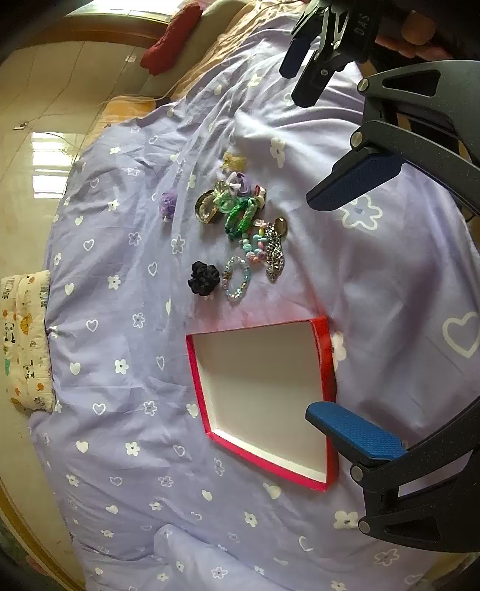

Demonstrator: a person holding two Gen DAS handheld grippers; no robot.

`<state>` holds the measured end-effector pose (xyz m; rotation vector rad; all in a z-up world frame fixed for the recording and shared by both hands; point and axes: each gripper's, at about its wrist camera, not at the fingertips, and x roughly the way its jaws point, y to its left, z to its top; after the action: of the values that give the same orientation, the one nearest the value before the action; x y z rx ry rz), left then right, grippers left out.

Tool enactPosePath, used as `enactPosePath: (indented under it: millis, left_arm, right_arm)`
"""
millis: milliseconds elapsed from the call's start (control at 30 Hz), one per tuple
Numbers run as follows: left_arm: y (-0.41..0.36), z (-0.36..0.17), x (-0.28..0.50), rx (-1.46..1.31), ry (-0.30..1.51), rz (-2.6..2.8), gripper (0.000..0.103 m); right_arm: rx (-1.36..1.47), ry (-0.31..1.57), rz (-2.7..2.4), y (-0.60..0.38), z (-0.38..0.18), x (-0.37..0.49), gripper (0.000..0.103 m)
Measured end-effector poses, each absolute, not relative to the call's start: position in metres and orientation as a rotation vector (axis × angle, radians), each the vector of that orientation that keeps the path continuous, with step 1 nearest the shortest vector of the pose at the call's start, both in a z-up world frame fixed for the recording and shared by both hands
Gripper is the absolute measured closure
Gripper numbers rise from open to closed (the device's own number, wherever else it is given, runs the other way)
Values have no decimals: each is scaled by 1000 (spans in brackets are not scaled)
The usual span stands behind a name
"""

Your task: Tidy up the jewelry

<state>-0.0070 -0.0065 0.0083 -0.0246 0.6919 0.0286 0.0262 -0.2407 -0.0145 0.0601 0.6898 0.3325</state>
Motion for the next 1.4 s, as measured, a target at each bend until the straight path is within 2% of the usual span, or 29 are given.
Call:
enactPosePath:
  millis: [1400]
  left_arm:
    - [-15,4,-11,-13,682,20,0]
  right_arm:
    - [68,682,344,-239,-12,25,10]
